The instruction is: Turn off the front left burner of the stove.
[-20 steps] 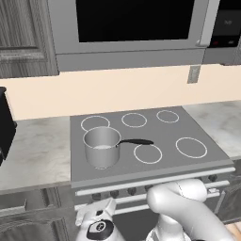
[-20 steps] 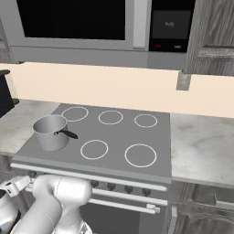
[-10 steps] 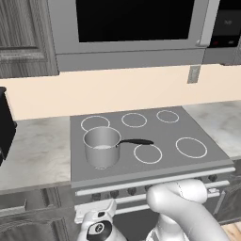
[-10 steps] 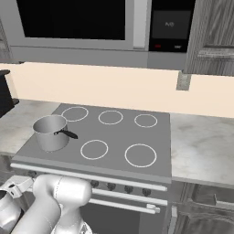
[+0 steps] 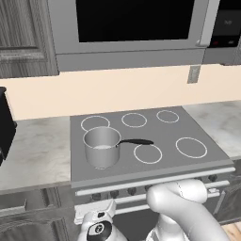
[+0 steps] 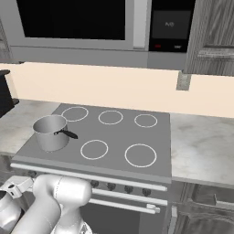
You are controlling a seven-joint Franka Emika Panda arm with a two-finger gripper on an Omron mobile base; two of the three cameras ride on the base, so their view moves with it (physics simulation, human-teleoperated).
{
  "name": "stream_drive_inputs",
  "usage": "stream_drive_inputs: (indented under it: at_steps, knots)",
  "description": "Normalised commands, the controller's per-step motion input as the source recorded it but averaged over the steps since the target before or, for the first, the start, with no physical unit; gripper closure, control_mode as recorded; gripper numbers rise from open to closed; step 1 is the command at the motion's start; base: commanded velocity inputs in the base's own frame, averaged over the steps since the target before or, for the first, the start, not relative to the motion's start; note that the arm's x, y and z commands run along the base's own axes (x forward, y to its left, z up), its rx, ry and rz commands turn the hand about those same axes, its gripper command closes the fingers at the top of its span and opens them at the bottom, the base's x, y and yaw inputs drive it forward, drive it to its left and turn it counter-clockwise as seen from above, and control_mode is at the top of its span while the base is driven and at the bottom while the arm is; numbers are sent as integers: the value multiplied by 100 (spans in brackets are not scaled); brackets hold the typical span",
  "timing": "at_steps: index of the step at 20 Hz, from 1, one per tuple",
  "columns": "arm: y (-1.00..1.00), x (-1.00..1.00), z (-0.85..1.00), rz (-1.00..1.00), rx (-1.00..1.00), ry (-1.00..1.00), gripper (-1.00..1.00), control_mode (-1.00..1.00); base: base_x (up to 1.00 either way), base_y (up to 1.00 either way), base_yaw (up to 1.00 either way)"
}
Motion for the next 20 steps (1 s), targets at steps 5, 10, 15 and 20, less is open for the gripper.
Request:
stream_drive_inputs:
  at_steps: [5, 10, 15, 20]
  knots:
    - [0, 0, 0, 6, -1, 0, -100, -100, 0, 0, 0]
    - [0, 3, -6, 5, -3, 0, -100, -100, 0, 0, 0]
    - [0, 19, -24, 1, -3, 0, -100, -100, 0, 0, 0]
    - [0, 29, -35, 0, -2, 0, -100, -100, 0, 0, 0]
